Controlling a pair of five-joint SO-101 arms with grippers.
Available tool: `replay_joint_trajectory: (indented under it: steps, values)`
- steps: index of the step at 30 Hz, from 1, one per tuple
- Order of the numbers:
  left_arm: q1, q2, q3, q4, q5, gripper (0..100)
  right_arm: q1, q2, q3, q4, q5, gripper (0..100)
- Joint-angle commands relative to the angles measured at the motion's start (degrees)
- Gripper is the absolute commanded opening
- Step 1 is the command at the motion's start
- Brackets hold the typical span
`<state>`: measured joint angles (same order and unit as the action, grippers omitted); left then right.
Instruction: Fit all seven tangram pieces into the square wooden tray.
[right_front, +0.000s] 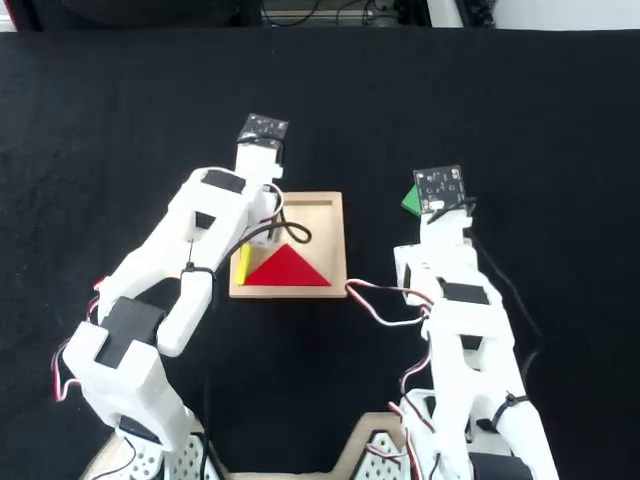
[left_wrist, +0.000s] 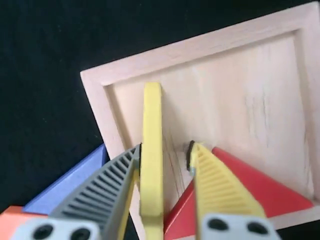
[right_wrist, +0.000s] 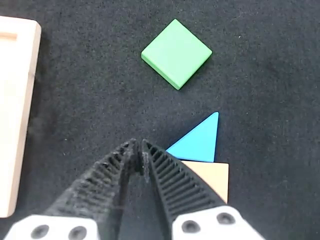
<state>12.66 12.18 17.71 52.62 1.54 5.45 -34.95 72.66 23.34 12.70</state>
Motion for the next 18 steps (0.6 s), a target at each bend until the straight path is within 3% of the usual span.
replay_joint_trajectory:
  steps: [1, 12, 18]
  values:
    - [-0.48, -3.08, -0.04, -2.29, -0.7, 19, -0.88, -1.63, -3.03, -0.79, -0.26, 1.2]
    - [-0.31, -3.69, 0.13, -2.29, -0.7, 19, -0.97, -1.63, -3.03, -0.79, -0.26, 1.2]
    - [-0.13, -6.51, -3.12, 4.75, 1.41, 19, -0.97, -1.63, -3.03, -0.88, -0.26, 1.2]
